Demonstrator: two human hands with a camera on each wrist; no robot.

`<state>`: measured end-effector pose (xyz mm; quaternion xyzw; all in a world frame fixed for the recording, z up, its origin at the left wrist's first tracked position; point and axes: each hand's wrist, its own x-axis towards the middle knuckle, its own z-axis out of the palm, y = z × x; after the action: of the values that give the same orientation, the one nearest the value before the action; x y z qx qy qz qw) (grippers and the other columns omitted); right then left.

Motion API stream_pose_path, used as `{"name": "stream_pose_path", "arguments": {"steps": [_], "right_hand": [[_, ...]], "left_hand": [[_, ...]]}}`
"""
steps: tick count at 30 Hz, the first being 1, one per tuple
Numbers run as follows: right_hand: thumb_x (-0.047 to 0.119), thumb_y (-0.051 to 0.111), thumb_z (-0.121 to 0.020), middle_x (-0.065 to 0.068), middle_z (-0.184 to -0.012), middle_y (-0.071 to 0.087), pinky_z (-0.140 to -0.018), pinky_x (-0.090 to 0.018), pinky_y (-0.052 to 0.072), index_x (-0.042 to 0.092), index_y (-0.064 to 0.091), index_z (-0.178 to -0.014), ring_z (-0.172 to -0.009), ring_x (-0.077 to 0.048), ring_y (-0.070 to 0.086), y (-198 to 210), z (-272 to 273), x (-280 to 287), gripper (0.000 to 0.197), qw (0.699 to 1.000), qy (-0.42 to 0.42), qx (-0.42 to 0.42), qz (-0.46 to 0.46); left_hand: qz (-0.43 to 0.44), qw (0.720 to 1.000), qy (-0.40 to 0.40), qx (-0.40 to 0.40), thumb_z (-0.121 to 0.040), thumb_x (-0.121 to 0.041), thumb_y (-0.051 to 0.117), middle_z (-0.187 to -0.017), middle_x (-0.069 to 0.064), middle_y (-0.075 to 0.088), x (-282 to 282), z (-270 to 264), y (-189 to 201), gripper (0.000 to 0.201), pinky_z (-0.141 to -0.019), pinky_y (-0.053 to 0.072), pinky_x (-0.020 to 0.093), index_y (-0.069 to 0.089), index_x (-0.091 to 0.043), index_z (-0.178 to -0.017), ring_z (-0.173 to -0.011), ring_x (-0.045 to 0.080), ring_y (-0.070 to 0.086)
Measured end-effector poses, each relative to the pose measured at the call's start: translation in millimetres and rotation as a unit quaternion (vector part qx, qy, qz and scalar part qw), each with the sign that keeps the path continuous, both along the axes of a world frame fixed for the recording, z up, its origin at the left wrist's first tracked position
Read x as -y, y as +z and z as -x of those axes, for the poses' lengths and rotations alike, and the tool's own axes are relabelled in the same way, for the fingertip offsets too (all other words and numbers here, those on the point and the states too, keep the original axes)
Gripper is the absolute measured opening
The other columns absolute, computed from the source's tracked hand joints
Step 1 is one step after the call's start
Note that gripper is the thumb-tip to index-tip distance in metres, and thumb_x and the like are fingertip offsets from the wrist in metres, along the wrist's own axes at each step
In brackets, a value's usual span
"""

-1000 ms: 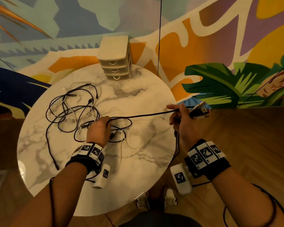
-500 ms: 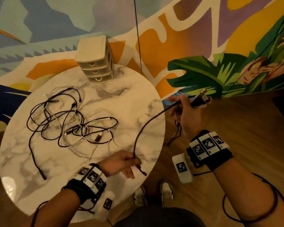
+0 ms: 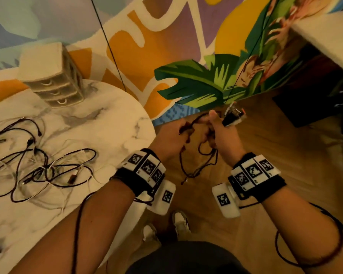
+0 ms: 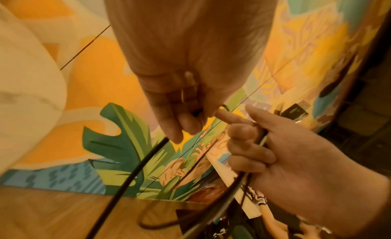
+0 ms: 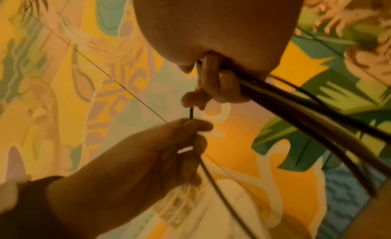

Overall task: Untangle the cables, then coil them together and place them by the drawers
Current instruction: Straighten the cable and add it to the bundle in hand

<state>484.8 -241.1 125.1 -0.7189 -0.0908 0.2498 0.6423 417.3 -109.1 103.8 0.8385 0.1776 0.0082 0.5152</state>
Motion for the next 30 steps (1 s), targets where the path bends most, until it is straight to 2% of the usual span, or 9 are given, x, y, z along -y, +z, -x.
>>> {"name": "stream_pose_path", "arguments": {"steps": [7, 10, 12, 16, 18, 21, 24, 28, 30], "right_hand": [[0.037, 0.027, -0.103, -0.007, -0.056, 0.054, -0.04, -0.014, 0.03, 0.008, 0.069, -0.092, -0.041, -0.008, 0.043, -4.1, -20.2, 33.7, 0.052, 0.999, -0.007, 0.035, 0.017], [0.034, 0.027, -0.103, -0.007, -0.056, 0.055, -0.039, -0.016, 0.028, 0.006, 0.069, -0.092, -0.04, -0.008, 0.042, -5.0, -16.4, 37.2, 0.051, 1.0, 0.004, 0.026, 0.008], [0.033, 0.028, -0.103, -0.007, -0.058, 0.058, -0.042, -0.018, 0.031, 0.005, 0.069, -0.092, -0.042, -0.009, 0.043, -5.0, -14.3, 36.3, 0.051, 1.0, 0.012, 0.024, 0.014], [0.03, 0.033, -0.102, 0.0, -0.093, 0.066, -0.068, -0.02, 0.042, 0.013, 0.07, -0.087, -0.078, -0.009, 0.059, 1.0, -10.8, 27.7, 0.043, 0.995, 0.046, 0.072, 0.058], [0.031, 0.035, -0.101, 0.002, -0.1, 0.065, -0.07, -0.016, 0.041, 0.014, 0.071, -0.088, -0.086, -0.004, 0.059, 8.2, -14.5, 27.5, 0.041, 0.992, 0.066, 0.081, 0.066], [0.035, 0.037, -0.1, -0.001, -0.096, 0.069, -0.068, -0.016, 0.049, 0.01, 0.071, -0.093, -0.083, -0.004, 0.065, 20.8, -28.0, 35.4, 0.042, 0.992, 0.109, 0.057, 0.023], [0.042, 0.043, -0.093, -0.004, -0.105, 0.067, -0.079, -0.028, 0.055, 0.018, 0.063, -0.109, -0.096, -0.016, 0.067, 22.7, -34.2, 48.9, 0.035, 0.979, 0.188, -0.022, -0.081], [0.038, 0.066, -0.08, 0.007, -0.066, 0.062, -0.061, -0.023, 0.048, 0.018, 0.061, -0.076, -0.061, -0.01, 0.057, -18.8, -22.1, 50.0, 0.021, 0.953, 0.301, -0.023, 0.007], [0.027, 0.068, -0.084, 0.009, -0.046, 0.039, -0.048, -0.02, 0.03, 0.02, 0.044, -0.053, -0.044, -0.007, 0.035, -55.3, -17.5, 40.8, 0.04, 0.954, 0.285, 0.027, 0.09]], "left_hand": [[0.088, 0.954, -0.043, -0.285, -0.095, -0.02, 0.049, -0.086, 0.008, 0.062, 9.8, 45.1, -104.5, 0.021, -0.05, 0.049, 0.024, 0.057, -0.006, -0.108, -0.055, 0.019, 0.059], [-0.129, 0.91, -0.169, -0.355, -0.09, -0.025, 0.054, -0.127, 0.012, 0.05, 20.4, 47.2, -118.0, 0.044, -0.093, 0.047, 0.035, 0.044, -0.009, -0.13, -0.114, 0.03, 0.055], [-0.118, 0.947, -0.15, -0.259, -0.089, -0.03, 0.058, -0.143, 0.007, 0.035, 33.2, 36.1, -91.3, 0.06, -0.104, 0.038, 0.039, 0.032, -0.019, -0.142, -0.128, 0.027, 0.042], [0.005, 0.99, -0.142, 0.019, -0.088, -0.026, 0.062, -0.128, -0.003, 0.05, 64.0, -0.8, -11.5, 0.048, -0.093, 0.043, 0.027, 0.045, -0.018, -0.132, -0.112, 0.009, 0.049], [0.076, 0.987, -0.138, 0.025, -0.092, -0.009, 0.053, -0.115, -0.001, 0.056, 74.3, -19.6, 16.0, 0.034, -0.083, 0.044, 0.015, 0.049, -0.01, -0.126, -0.1, 0.007, 0.052], [0.243, 0.966, -0.08, 0.026, -0.097, -0.002, 0.039, -0.092, 0.007, 0.058, 79.4, -34.6, 34.9, 0.025, -0.073, 0.05, 0.031, 0.051, -0.004, -0.118, -0.081, 0.019, 0.056], [0.25, 0.966, -0.045, 0.036, -0.101, -0.011, 0.032, -0.095, 0.008, 0.057, 79.7, -37.5, 46.8, 0.026, -0.074, 0.05, 0.033, 0.056, -0.004, -0.108, -0.084, 0.02, 0.058], [0.331, 0.942, -0.029, 0.05, -0.092, -0.024, 0.044, -0.049, -0.003, 0.038, 59.1, -41.7, 70.1, 0.037, -0.043, 0.029, 0.024, 0.038, -0.019, -0.056, -0.042, 0.012, 0.032], [0.199, 0.978, -0.005, 0.07, -0.093, -0.023, 0.048, -0.041, -0.008, 0.03, 47.1, -46.9, 82.4, 0.044, -0.039, 0.02, 0.024, 0.034, -0.021, -0.051, -0.036, 0.01, 0.023]]}}
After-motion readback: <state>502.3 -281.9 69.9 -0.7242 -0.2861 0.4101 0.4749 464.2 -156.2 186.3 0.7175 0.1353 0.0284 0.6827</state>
